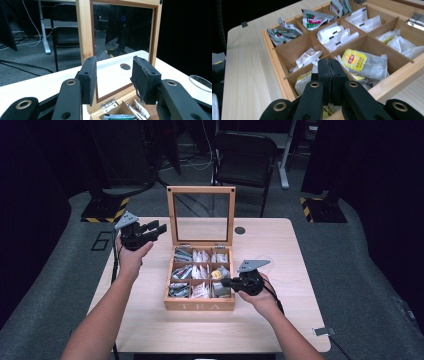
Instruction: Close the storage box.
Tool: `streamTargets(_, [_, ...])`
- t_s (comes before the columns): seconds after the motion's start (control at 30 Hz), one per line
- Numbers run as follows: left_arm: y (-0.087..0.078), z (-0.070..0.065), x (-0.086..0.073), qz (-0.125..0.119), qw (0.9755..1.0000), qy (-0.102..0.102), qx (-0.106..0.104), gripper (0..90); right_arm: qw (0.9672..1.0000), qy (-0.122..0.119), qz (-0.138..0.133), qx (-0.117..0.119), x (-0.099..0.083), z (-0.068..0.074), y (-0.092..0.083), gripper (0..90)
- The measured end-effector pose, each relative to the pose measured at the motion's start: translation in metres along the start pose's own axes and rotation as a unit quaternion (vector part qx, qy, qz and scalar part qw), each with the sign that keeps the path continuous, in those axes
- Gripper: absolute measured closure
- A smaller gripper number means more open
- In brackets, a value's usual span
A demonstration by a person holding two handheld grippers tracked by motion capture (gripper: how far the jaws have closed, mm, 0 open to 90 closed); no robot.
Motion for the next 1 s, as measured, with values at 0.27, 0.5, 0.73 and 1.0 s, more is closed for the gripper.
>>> streamTargets(0.27, [-0.001, 0.004, -0.001, 0.000, 1.0000, -0.005, 0.004, 55.2, 0.9999, -0.001, -0.013, -0.002, 0.012, 0.003, -0.005, 89.6])
streamTargets(0.5, [-0.001, 0.004, 0.000, -0.002, 1.0000, -0.005, 0.005, 55.2, 0.9996, -0.008, -0.026, -0.009, 0.030, 0.004, -0.017, 89.6])
streamTargets(0.73, [-0.001, 0.004, 0.000, -0.003, 1.0000, -0.006, 0.007, 55.1, 0.9992, -0.017, -0.036, -0.007, 0.048, 0.007, -0.028, 89.7])
streamTargets(1.0, [-0.003, 0.003, 0.001, -0.005, 0.9999, -0.006, 0.007, 55.1, 0.9987, -0.024, -0.044, -0.011, 0.059, 0.010, -0.033, 89.7])
Point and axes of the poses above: each handheld gripper's, and its own axes: y roughly forward along the jaws, x roughly out of its top, z roughly to its left, the point moved 4 cm from there along y, roughly forward along the jaws, and after that the axes turned 6 degrees about y, right-handed, at the moved point
